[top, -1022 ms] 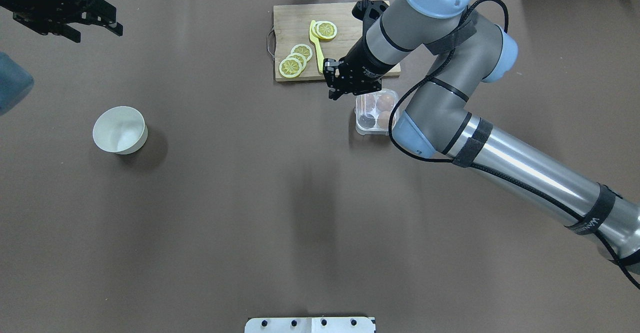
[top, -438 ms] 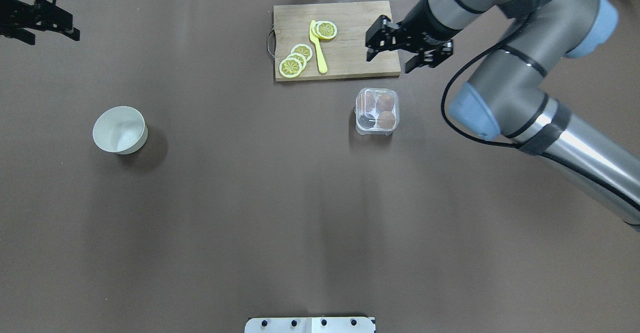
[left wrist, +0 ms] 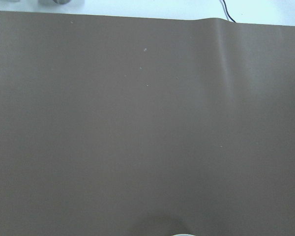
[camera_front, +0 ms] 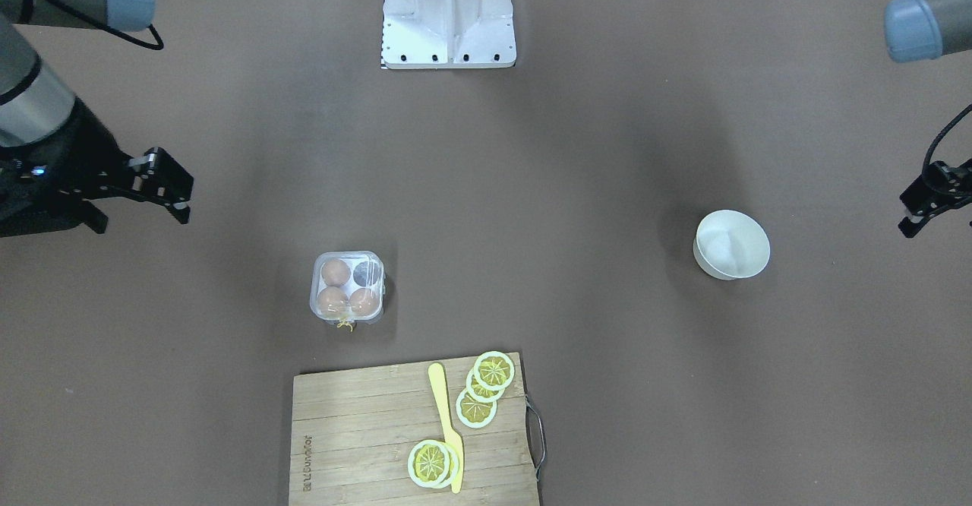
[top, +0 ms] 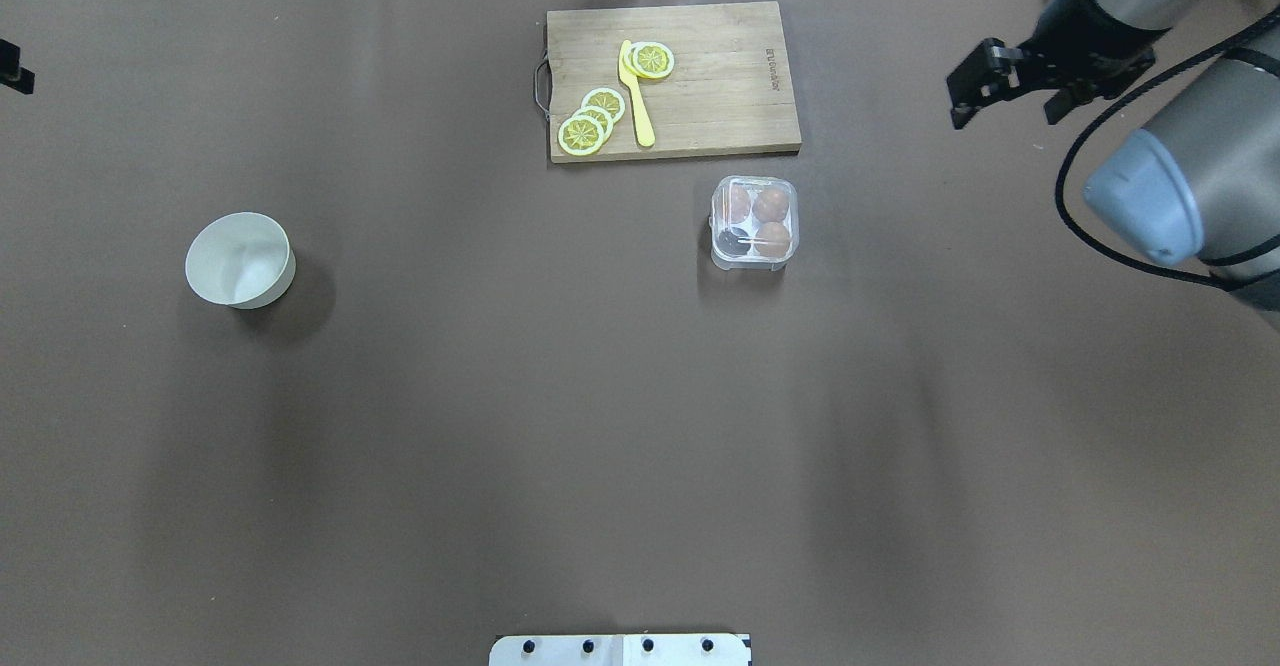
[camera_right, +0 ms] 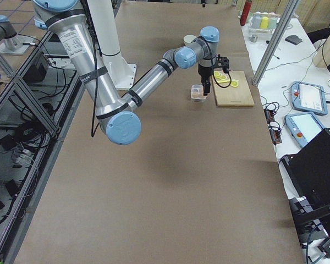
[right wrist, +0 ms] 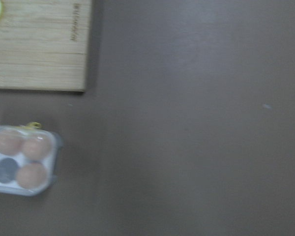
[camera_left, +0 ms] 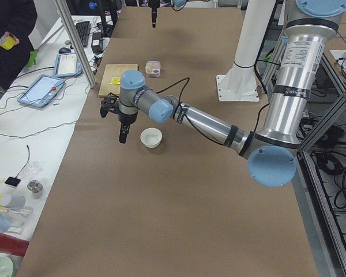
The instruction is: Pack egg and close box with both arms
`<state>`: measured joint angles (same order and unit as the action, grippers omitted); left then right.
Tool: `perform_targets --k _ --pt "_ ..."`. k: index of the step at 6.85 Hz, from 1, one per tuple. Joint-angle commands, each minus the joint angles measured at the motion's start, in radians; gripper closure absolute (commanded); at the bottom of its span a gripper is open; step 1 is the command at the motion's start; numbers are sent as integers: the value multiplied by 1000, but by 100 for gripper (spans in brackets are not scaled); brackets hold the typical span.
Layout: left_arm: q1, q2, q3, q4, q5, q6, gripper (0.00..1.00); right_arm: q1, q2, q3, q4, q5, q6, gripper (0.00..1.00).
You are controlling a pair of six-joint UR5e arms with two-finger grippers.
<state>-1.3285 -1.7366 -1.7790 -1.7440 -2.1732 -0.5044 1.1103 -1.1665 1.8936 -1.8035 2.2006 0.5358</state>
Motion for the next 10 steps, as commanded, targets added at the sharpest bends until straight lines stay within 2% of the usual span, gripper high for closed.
perform_targets --k 1,3,4,5,6,8,9,10 --pt "-88 26 3 128 -10 164 2 188 -184 -10 -34 4 -349 0" --pt "-135 73 10 138 -11 355 2 328 -293 -46 -24 57 -534 0" --pt "-146 92 27 138 -14 357 2 374 -321 -47 -36 77 -578 0" --pt "-156 130 42 121 -57 357 2 411 -373 -39 -24 108 -609 0" --pt "-156 147 47 121 -63 357 2 431 -401 -48 -30 100 -684 0" --pt "-155 147 73 119 -65 359 2 442 -452 -65 -20 90 -706 0" --pt "-155 147 75 116 -63 359 2 453 -447 -114 2 88 -714 0" --pt "-158 153 79 116 -75 357 2 456 -438 -179 75 90 -706 0"
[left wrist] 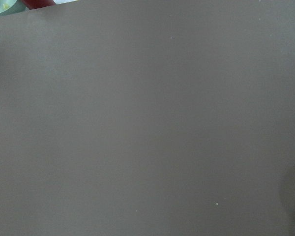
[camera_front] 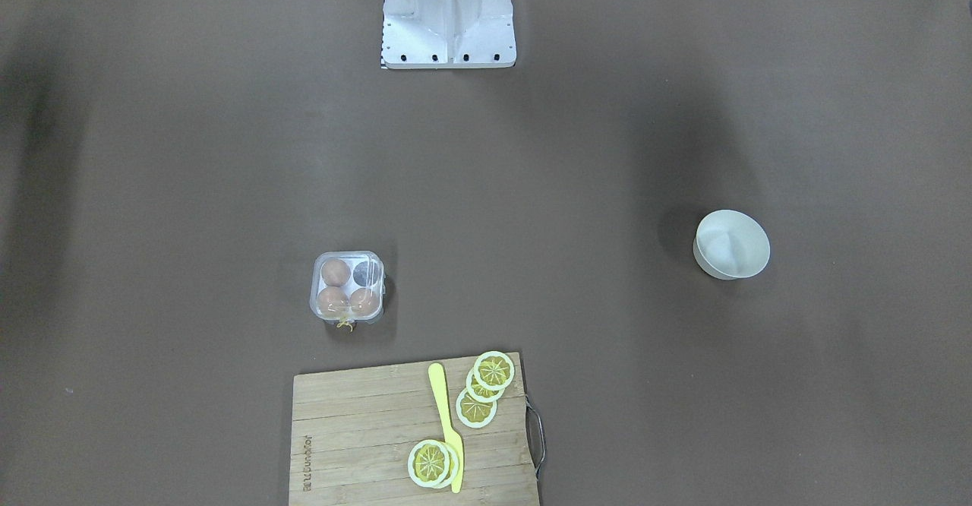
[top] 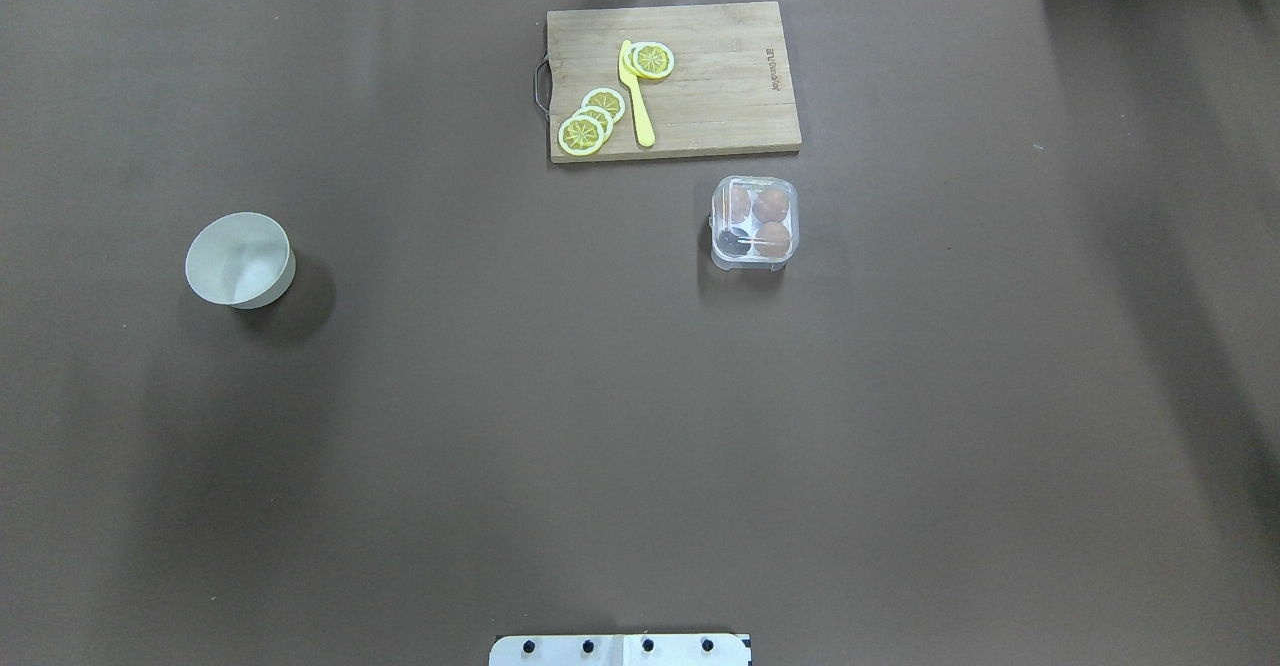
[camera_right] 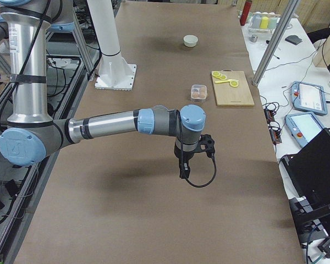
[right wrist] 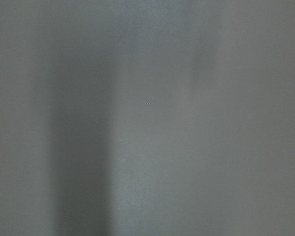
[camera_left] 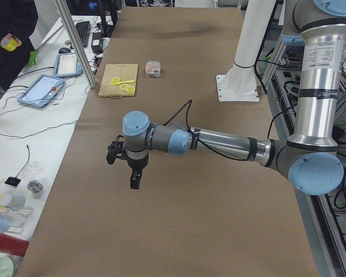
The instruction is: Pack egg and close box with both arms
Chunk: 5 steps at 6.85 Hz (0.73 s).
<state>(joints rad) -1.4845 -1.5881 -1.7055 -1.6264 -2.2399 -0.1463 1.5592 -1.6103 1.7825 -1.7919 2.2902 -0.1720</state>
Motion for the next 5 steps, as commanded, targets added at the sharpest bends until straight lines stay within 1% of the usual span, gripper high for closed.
perform_targets --k 1,2,3,4,5 --pt "-20 26 10 0 -9 -1 2 10 41 -99 81 5 9 0" --pt "-51 40 16 0 -10 1 2 13 47 -115 82 12 14 0" --pt "-80 37 14 8 -41 4 2 21 55 -115 80 49 23 0" --pt "-98 30 18 13 -78 52 2 25 55 -115 80 66 22 0" --pt "-100 37 14 11 -82 56 2 28 56 -112 80 71 23 0"
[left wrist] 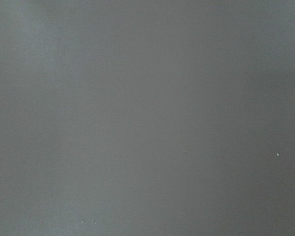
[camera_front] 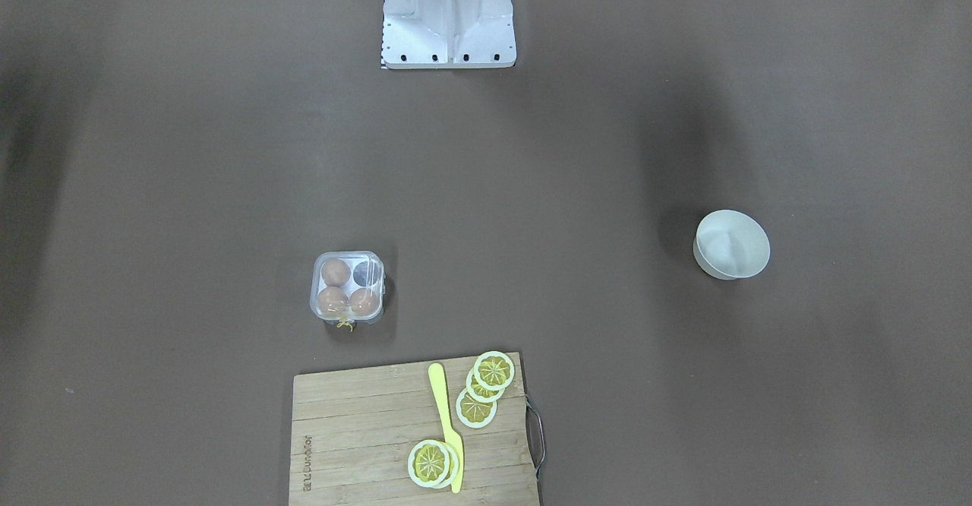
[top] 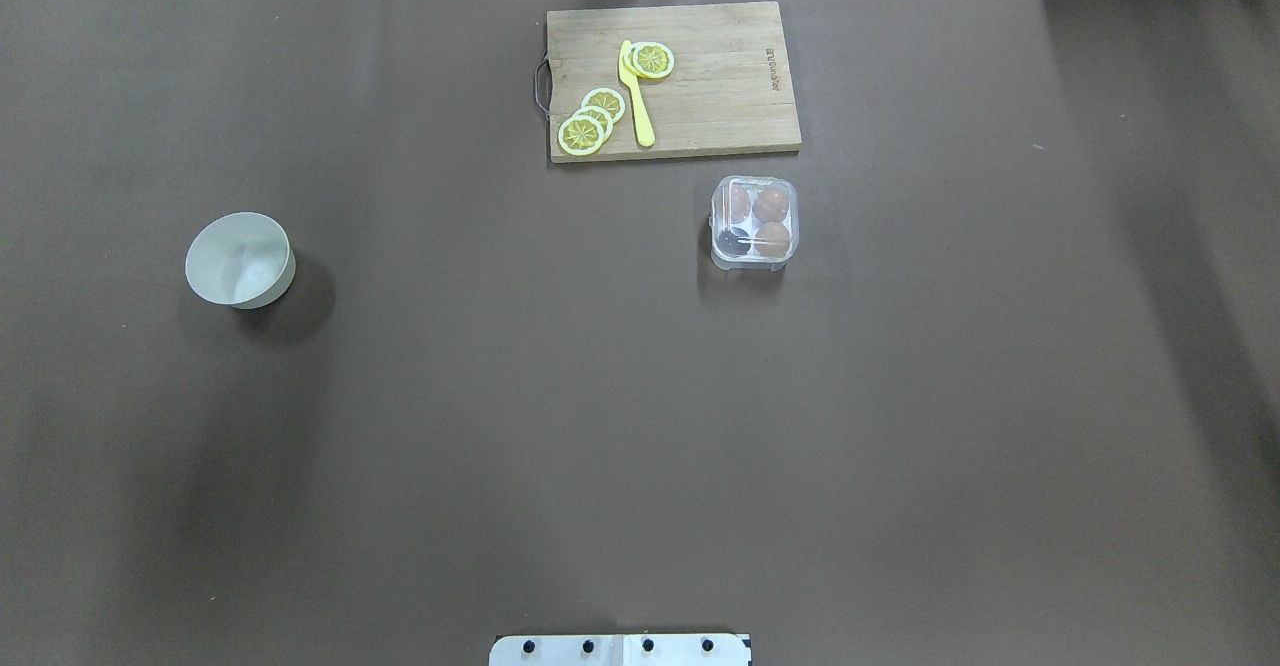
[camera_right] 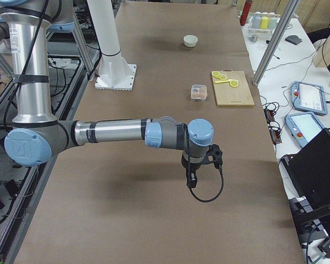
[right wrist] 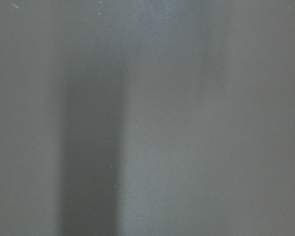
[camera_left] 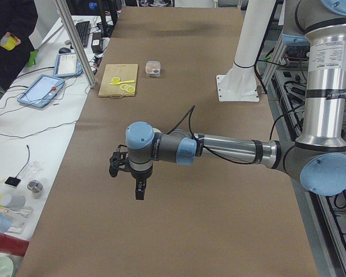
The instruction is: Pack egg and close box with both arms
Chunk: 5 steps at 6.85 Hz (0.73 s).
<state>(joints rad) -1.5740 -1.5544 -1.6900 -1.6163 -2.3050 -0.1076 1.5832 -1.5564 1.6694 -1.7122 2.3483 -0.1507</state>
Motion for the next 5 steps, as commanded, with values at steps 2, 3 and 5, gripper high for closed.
perform_targets --k 2,3,5 --pt "-11 7 -10 3 -22 11 2 6 3 1 0 34 2 0" --pt "-11 10 -8 -2 -46 11 2 8 -4 7 0 43 2 0" --pt "-11 10 -10 -4 -71 8 2 8 -7 6 2 42 2 0"
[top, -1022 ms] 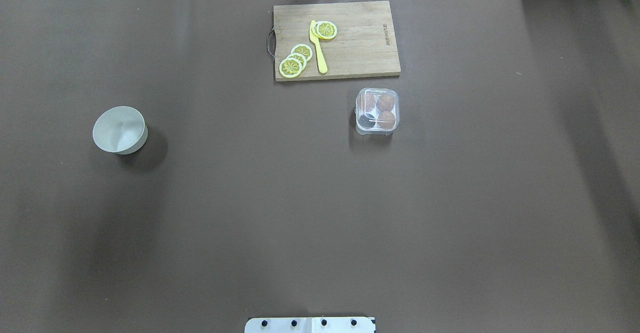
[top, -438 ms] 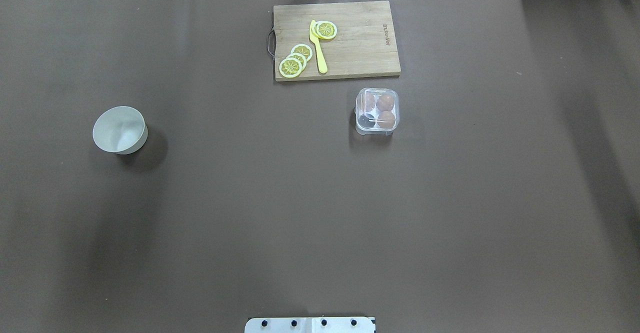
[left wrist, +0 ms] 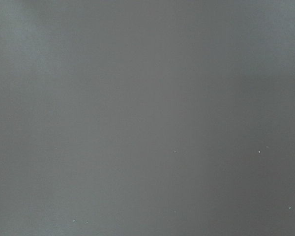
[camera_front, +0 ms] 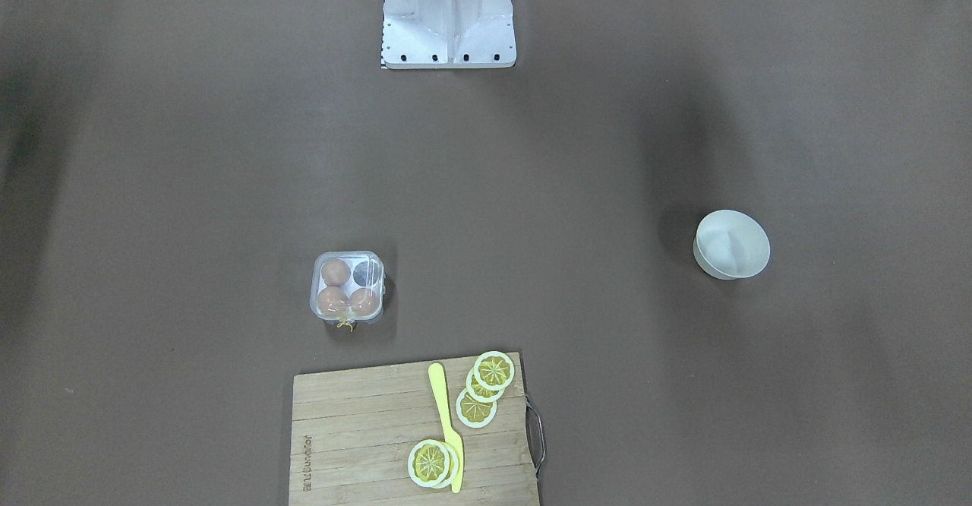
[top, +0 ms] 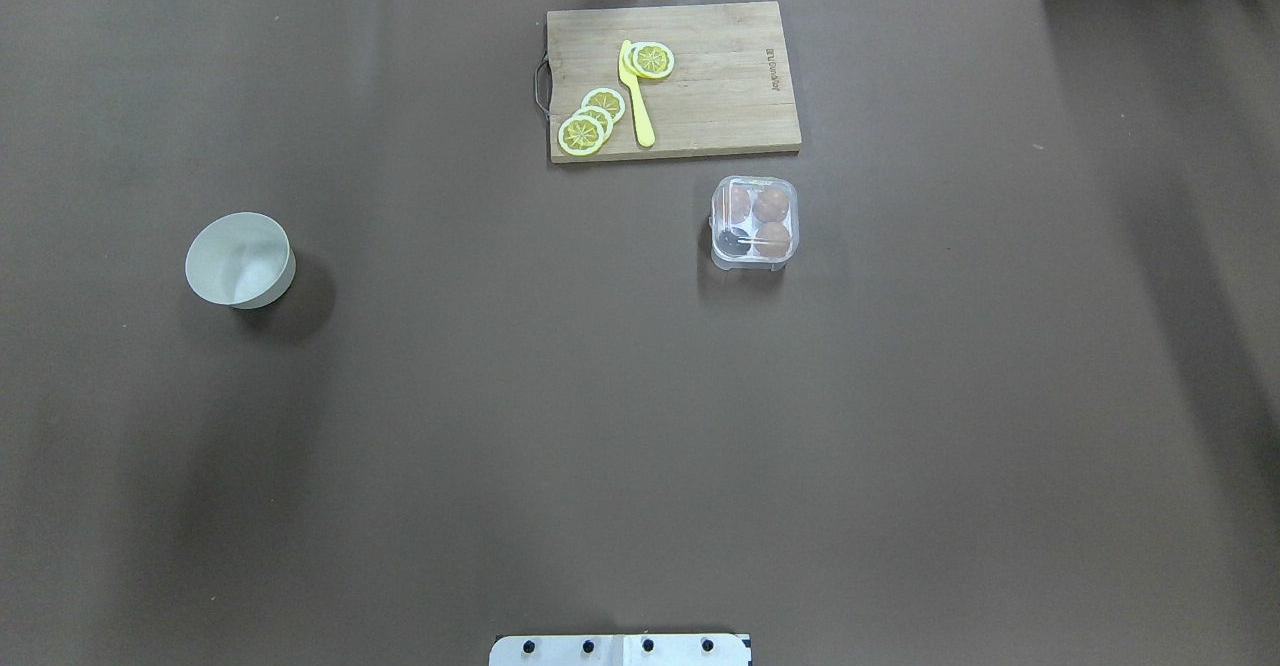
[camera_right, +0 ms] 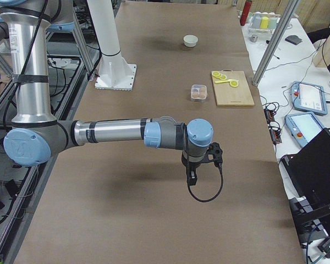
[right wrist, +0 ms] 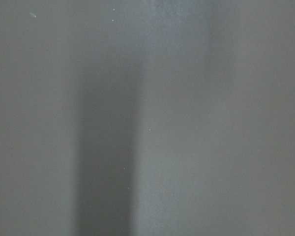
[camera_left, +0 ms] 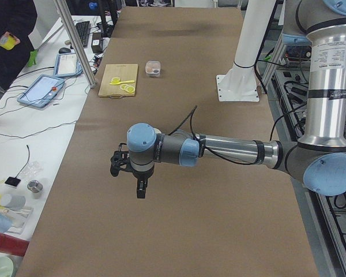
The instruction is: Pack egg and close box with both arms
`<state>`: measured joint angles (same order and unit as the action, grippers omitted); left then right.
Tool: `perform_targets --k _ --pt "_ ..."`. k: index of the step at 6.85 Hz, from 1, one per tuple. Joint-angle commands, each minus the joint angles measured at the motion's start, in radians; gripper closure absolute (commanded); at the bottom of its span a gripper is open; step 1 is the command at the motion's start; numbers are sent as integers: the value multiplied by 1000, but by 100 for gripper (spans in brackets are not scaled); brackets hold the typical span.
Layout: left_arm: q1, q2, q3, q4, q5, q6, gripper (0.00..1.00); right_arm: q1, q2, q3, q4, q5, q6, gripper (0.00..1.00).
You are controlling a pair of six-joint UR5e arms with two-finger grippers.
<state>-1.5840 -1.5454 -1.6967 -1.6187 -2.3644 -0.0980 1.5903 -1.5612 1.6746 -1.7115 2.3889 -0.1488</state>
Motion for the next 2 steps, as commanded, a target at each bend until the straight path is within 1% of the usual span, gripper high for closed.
perform_targets --k 1,2 --pt "-1 2 -5 -1 -10 0 2 0 0 -1 1 3 0 0" --pt "-1 2 -5 -3 -10 0 2 0 -3 5 1 9 2 0"
